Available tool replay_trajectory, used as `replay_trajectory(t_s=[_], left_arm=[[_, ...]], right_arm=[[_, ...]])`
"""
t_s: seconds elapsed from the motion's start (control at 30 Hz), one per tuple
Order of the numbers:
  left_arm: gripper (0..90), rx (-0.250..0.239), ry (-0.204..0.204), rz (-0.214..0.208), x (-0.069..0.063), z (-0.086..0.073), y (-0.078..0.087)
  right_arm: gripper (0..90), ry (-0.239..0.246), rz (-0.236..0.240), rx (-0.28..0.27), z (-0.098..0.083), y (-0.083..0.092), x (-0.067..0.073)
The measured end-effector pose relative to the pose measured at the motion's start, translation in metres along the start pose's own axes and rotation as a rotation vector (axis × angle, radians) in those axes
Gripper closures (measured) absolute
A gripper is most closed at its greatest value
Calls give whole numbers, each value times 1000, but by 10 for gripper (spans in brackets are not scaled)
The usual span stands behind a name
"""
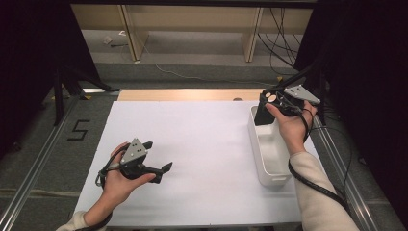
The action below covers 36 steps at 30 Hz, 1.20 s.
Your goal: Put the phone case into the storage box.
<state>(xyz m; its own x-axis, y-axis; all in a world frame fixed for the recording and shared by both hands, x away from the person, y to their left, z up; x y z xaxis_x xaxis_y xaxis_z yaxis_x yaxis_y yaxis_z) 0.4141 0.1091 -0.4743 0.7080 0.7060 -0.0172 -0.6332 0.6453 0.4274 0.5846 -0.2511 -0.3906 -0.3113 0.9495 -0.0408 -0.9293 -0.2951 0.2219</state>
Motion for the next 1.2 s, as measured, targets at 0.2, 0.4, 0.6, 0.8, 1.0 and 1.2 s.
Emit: replay_trajectory(t_s=[0.2,0.4,0.6,0.8,1.0,1.2], left_arm=[[9,0,0,0,0,0,0],[9,1,0,0,0,0,0],[9,0,1,0,0,0,0],[9,1,0,0,0,0,0],[9,0,0,0,0,0,0],[9,0,0,0,0,0,0]], right_arm=[[156,2,1,8,-1,-2,0],[156,6,1,20,-4,-4,-1],[156,8,-2,26,-5,-5,-1],[156,13,-1,32,-7,-7,-1],[156,15,-3,37,-8,-9,-1],[156,18,-2,41,-10,-10,0]])
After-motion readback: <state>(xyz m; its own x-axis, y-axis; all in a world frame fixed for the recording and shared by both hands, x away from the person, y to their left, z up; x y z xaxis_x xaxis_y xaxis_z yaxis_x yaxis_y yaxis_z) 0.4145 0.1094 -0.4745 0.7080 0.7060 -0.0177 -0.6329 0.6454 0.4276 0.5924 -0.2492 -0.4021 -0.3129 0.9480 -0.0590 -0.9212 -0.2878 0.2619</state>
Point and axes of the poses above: each handheld gripper's, and its own axes: y roughly backward along the jaws, z roughly out of its top, x roughly to its left, the point moved 10 cm from there along -y, roughly forward along the jaws, and after that the axes turned 1 degree about -z, right-handed, at the moved point
